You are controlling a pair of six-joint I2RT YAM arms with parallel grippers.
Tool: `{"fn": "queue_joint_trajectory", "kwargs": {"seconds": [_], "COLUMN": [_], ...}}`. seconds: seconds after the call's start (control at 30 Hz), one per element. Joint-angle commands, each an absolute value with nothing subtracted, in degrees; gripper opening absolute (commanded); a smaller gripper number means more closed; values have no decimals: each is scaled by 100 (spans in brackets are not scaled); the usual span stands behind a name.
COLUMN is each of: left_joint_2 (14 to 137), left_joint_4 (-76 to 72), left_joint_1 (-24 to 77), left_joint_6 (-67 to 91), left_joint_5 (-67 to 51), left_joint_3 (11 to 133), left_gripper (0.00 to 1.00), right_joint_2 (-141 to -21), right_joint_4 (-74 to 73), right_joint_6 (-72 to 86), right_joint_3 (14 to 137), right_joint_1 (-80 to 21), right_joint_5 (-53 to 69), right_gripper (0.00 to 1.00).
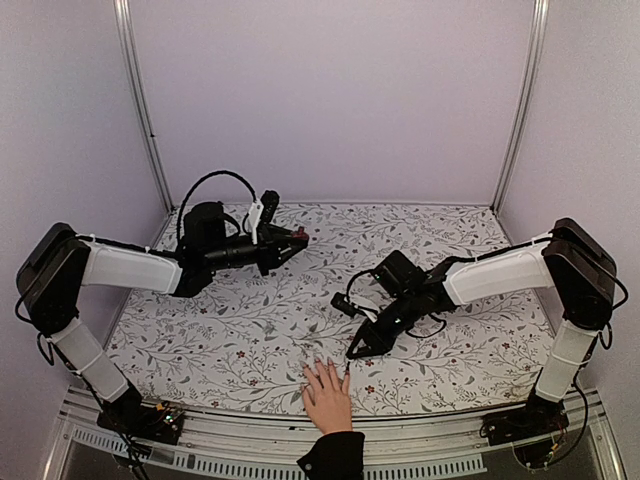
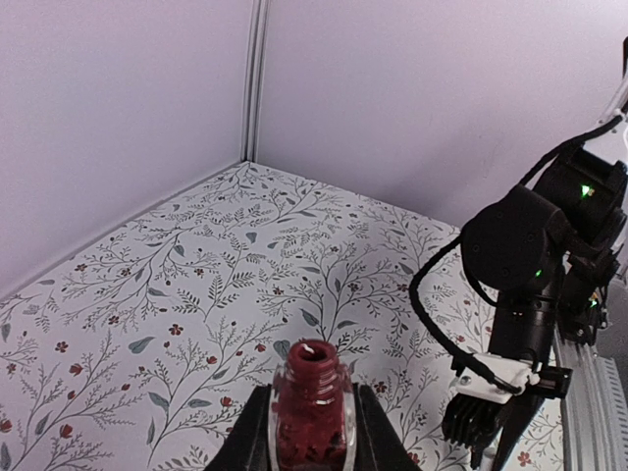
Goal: Paint the nails
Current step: Paint the nail polish on the nail.
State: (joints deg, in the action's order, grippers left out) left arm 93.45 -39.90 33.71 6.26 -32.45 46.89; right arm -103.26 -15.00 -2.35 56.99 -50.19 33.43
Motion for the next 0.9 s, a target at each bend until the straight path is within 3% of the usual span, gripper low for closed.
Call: {"fn": "queue_joint_trajectory", "kwargs": {"seconds": [0.0,0.87], "left_joint_2": [9334,9355], "left_joint_4": [-4104,-4100], "left_joint_1": [3296,3297], "left_joint_6": [604,609], "left_joint_5": [-3230,-3278], "left_joint_3": [4702,4722], "left_gripper": [0,0], "right_joint_2": [-10398,-10181], "right_joint_4": [-1441,-1363], "right_joint_6": [-188,-139], "right_joint_3": [5853,5828], "right_joint_1": [-4994,-4949], "right_joint_5": [3290,3349], "right_gripper": [0,0]}}
